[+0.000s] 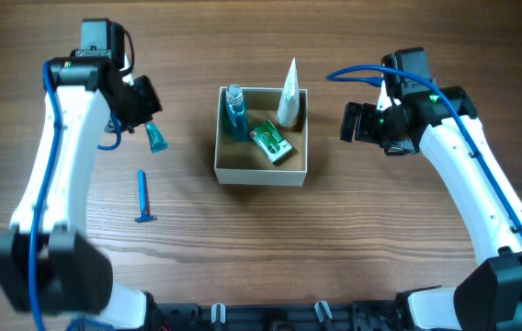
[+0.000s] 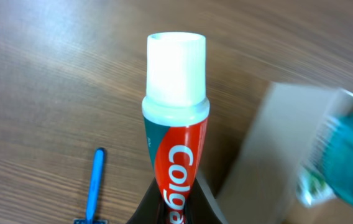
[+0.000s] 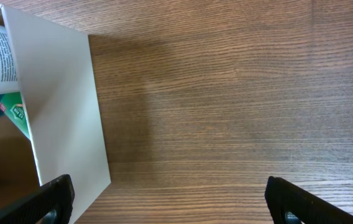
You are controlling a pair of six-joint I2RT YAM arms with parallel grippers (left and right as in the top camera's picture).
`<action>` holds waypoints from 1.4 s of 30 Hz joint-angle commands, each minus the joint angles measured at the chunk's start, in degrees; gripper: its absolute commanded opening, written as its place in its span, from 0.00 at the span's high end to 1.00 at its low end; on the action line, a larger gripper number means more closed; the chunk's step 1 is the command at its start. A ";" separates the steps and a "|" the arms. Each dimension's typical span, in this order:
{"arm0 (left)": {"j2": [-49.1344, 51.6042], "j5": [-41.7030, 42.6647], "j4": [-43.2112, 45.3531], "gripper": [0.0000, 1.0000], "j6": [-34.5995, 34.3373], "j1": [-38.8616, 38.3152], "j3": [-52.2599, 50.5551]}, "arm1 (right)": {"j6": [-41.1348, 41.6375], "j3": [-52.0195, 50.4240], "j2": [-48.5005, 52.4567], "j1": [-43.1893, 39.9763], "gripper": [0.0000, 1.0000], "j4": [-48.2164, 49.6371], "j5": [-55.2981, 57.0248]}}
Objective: Pack container
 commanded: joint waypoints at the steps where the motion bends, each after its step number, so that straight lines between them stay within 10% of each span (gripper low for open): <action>1: -6.16 2.12 0.02 0.96 13.03 -7.43 1.18 | -0.96 0.13 0.42 0.09 0.00 0.13 -0.70; 8: -6.67 2.10 0.92 0.96 39.63 -24.06 1.09 | -0.94 0.13 0.42 0.09 0.00 0.15 -0.70; 24: 4.61 -5.79 2.36 0.96 65.07 -35.54 1.07 | -0.96 0.13 0.42 0.09 0.00 0.15 -0.68; 42: 10.14 -5.77 5.70 0.94 66.25 -34.51 1.07 | 7.10 0.13 0.42 -14.19 0.00 -0.39 -2.21</action>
